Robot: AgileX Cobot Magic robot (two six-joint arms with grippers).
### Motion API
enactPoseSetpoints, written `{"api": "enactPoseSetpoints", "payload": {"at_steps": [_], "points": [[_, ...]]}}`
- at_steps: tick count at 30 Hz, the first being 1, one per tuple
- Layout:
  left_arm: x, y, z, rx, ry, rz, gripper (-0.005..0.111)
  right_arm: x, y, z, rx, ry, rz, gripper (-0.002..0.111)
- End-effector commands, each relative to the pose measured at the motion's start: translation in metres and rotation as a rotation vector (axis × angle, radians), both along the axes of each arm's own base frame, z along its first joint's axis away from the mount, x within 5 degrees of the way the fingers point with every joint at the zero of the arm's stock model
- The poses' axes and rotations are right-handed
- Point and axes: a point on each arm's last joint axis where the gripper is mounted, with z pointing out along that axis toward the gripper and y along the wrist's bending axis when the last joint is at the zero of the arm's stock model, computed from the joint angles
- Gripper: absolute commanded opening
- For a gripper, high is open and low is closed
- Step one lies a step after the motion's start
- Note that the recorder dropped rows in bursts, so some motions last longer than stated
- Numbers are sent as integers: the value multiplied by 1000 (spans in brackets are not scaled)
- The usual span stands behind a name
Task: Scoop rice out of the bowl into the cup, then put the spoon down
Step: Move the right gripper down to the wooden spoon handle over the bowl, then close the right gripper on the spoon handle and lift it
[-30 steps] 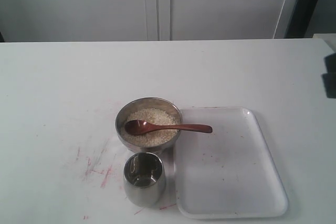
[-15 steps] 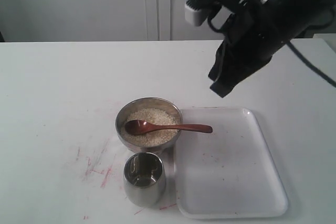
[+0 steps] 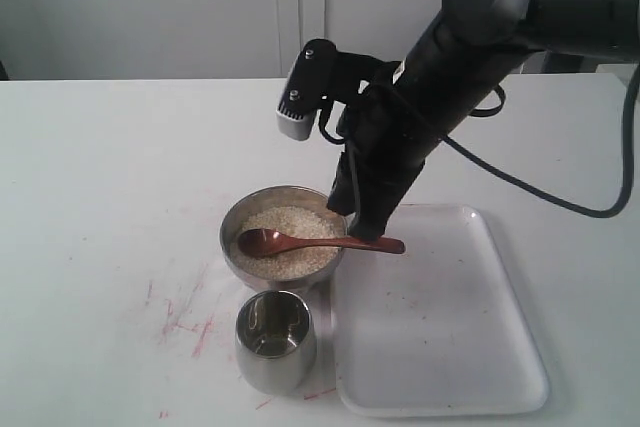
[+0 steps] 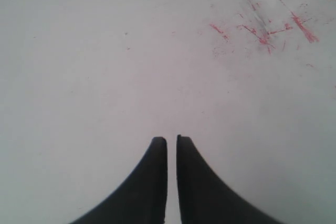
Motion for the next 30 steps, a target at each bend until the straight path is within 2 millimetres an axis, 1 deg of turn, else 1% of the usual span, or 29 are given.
{"api": "enactPoseSetpoints", "payload": {"at_steps": [1, 3, 6, 9, 13, 15, 21, 30], "points": [[-1, 0, -7, -5, 54, -6, 14, -2, -1, 1, -34, -4, 62, 43], [-1, 0, -7, -5, 54, -6, 14, -3, -3, -1, -82, -10, 125, 46], [-1, 0, -7, -5, 54, -6, 14, -1, -7, -4, -143, -20, 145, 46], [-1, 0, -7, -5, 54, -6, 14, 4, -8, -17, -176, 17, 101, 46], [-1, 0, -7, -5, 54, -6, 14, 13, -5, -33, -165, 44, 31, 56], [-1, 0, -7, -5, 54, -6, 14, 16, -4, -38, -167, 47, 24, 59], [-1, 0, -7, -5, 54, -6, 14, 21, -6, -56, -228, 70, 43, 58], [-1, 0, -7, -5, 54, -6, 14, 27, -5, -65, -229, 57, 38, 57]]}}
